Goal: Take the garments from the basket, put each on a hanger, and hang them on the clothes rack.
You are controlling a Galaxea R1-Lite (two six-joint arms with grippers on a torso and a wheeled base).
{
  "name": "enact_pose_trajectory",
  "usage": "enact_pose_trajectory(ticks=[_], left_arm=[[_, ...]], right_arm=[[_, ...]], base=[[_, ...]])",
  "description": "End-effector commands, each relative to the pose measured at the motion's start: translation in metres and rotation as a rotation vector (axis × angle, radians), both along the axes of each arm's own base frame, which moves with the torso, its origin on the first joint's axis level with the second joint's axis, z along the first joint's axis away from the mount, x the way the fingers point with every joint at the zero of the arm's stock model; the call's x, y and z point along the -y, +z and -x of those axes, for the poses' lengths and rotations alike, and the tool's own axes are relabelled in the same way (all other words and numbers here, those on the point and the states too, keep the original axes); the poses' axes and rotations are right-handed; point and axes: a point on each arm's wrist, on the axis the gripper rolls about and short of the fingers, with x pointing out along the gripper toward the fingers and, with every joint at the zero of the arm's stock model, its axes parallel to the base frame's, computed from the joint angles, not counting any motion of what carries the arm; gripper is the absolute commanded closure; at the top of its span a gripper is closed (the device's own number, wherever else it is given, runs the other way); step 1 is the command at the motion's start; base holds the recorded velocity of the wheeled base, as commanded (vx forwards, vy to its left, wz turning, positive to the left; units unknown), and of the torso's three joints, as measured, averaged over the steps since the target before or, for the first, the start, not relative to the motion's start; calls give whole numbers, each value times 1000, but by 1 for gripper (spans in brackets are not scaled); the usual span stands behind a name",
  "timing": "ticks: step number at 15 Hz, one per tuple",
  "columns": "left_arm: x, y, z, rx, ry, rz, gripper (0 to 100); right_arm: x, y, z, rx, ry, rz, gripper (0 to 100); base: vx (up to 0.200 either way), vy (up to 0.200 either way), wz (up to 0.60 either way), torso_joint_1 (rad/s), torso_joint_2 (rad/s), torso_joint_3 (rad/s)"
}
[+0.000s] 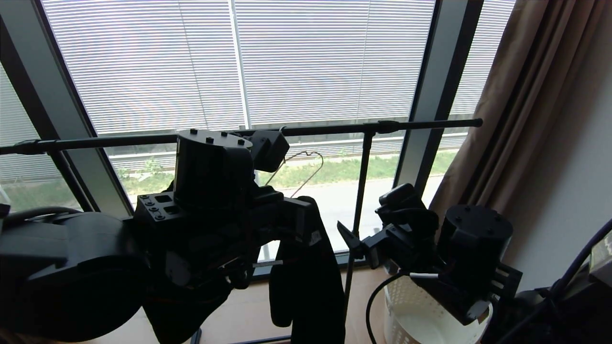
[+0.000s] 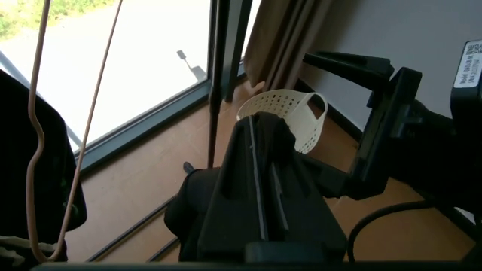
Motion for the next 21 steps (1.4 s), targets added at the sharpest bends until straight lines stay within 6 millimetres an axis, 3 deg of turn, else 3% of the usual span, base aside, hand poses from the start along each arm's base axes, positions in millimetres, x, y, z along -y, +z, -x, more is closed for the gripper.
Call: enact_pose_trajectory(ticks=[1,4,8,12,15,21], left_arm=[[-2,-1,-8,0,21,-1,100],[-1,1,-11,7,27,6,100],[0,3,-12,12,27,10,100],[2,5,-7,17,12,15,100],[3,5,-5,15,6,13,100],[7,2,1,6,-15,6,100]], right_arm=[[16,27,13,51,10,-28,0],[20,24,25,29,75,6,0],[1,-5,45,-45,212,105,0],[-11,-40,33,-106,210,173,0],[-8,-52,12,-101,150,165,0],[-1,-48,-4,-77,61,151,0]], base=[[0,0,0,0,0,0],[0,0,0,0,0,0],[0,0,0,0,0,0],[0,0,0,0,0,0],[0,0,0,0,0,0],[0,0,0,0,0,0]])
